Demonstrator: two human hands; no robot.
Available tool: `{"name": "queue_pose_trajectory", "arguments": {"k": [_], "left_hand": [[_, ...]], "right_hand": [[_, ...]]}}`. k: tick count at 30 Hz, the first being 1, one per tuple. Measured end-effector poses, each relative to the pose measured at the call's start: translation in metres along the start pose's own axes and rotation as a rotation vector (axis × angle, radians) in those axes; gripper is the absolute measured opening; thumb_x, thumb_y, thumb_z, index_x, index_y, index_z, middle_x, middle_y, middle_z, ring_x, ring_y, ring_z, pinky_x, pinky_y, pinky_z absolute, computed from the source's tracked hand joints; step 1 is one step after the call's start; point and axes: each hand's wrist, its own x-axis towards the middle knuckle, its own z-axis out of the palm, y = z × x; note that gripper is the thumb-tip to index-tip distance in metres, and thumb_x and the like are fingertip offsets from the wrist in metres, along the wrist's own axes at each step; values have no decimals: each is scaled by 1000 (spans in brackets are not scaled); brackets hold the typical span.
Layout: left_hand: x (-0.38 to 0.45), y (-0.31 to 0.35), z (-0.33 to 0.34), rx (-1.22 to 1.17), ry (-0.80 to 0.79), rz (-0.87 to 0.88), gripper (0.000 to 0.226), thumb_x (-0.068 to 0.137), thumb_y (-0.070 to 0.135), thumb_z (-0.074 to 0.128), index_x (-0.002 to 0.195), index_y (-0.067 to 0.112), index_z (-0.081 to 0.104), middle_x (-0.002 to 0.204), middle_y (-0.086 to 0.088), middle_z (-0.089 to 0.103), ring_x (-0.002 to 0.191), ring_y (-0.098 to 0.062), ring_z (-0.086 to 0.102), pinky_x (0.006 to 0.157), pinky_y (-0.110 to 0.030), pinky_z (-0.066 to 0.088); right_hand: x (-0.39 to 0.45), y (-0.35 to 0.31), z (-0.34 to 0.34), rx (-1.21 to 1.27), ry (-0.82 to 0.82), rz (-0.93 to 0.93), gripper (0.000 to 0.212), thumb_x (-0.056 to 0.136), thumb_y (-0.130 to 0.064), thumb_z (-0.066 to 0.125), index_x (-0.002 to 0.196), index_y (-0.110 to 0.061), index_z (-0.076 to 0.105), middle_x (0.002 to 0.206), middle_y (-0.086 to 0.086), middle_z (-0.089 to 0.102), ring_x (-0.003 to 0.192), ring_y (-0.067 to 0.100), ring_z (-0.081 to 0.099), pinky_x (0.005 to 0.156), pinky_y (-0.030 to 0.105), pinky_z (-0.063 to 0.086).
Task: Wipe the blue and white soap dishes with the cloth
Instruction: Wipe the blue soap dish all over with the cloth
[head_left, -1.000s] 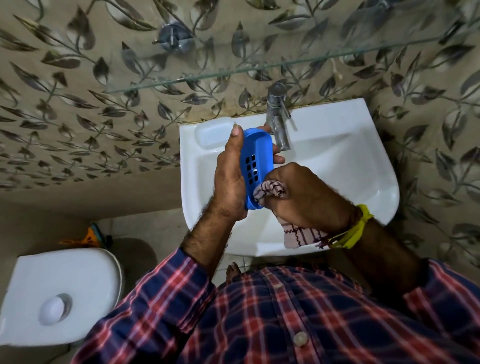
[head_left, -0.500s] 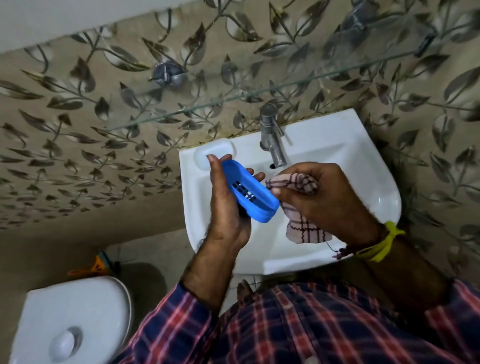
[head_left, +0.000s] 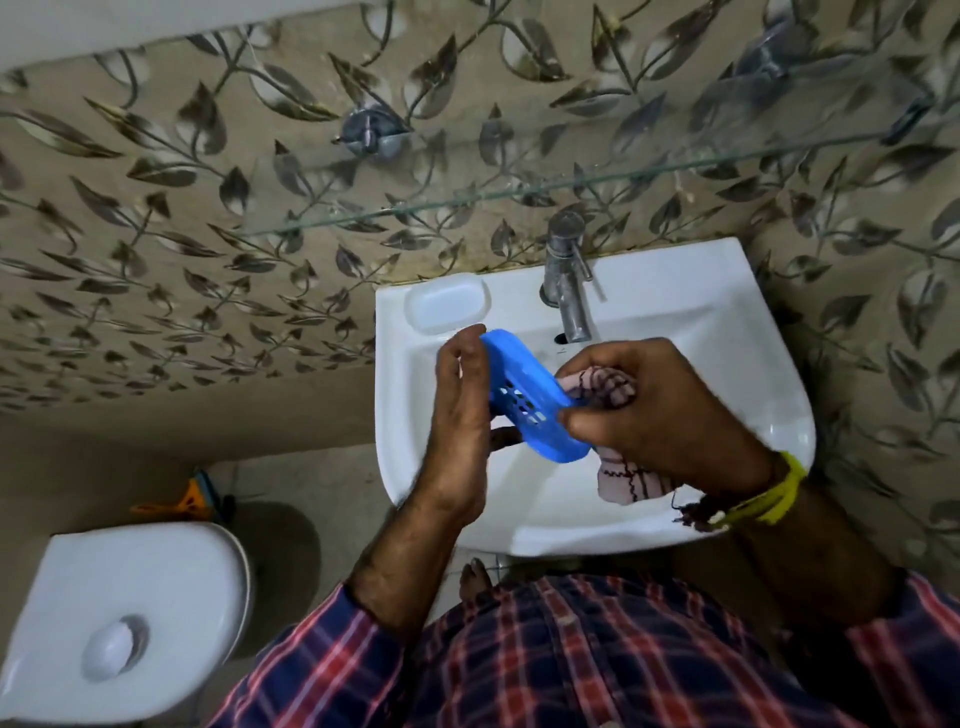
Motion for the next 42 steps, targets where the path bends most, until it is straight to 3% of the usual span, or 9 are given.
{"name": "queue_pose_trajectory", "arguments": {"k": [3,7,10,14,18,21,27,33,42], "left_hand": [[1,-3,-2,-153,90,128,36,93,48,59,118,22,60,102,6,75,87,-16,71,71,-35,60],[4,4,5,-310,205,121,15,96,33,60,94,18,62,71,9,72,58,-6,66,54,-23,54],[5,7,2,-332,227,38,31,83,51,66,85,20,67,60,7,65,48,-8,61,47,-22,51],[4,5,2,-292,188,-4,44,71,67,67,68,24,67,53,6,55,43,-9,55,44,-20,46],[7,8,6,-282,173,41,41,89,57,61,73,21,71,66,-3,66,55,-16,62,56,-28,53],[9,6,5,-303,195,72,41,101,46,56,76,17,70,70,-7,67,59,-20,62,58,-30,52],[13,10,2,-363,254,77,42,85,59,66,67,21,65,66,-5,63,60,-24,61,66,-37,53],[9,1,8,-282,241,207,38,105,33,53,73,22,72,65,1,67,55,-12,62,52,-24,52],[16,14,-1,-420,321,108,43,105,43,50,73,14,59,70,-10,59,63,-24,58,63,-33,51]], "right_hand": [[7,8,-14,312,-112,69,17,74,3,82,80,-10,73,66,-1,69,55,9,61,52,23,56],[1,10,-9,466,-251,75,27,66,-11,83,92,-6,76,89,8,78,78,16,70,75,30,62],[8,6,-14,507,-1,19,28,74,1,79,100,-6,75,95,14,78,82,24,73,75,35,62],[14,-21,3,201,241,-284,30,81,7,73,101,-14,76,90,1,78,81,7,72,77,18,55],[9,-36,26,-220,297,-557,34,77,6,63,105,-8,75,103,0,76,96,14,67,91,27,52],[12,-35,33,-372,306,-568,35,80,6,65,111,-5,74,109,7,75,101,25,68,94,38,52],[-2,-30,40,-301,287,-612,36,73,13,72,105,-3,74,101,11,73,93,31,69,82,46,55],[29,-50,35,-343,280,-611,34,73,14,68,102,-2,75,99,11,75,93,29,69,85,42,54],[19,-48,44,-241,225,-568,35,71,17,67,98,-2,76,95,12,74,89,27,69,81,42,55]]}}
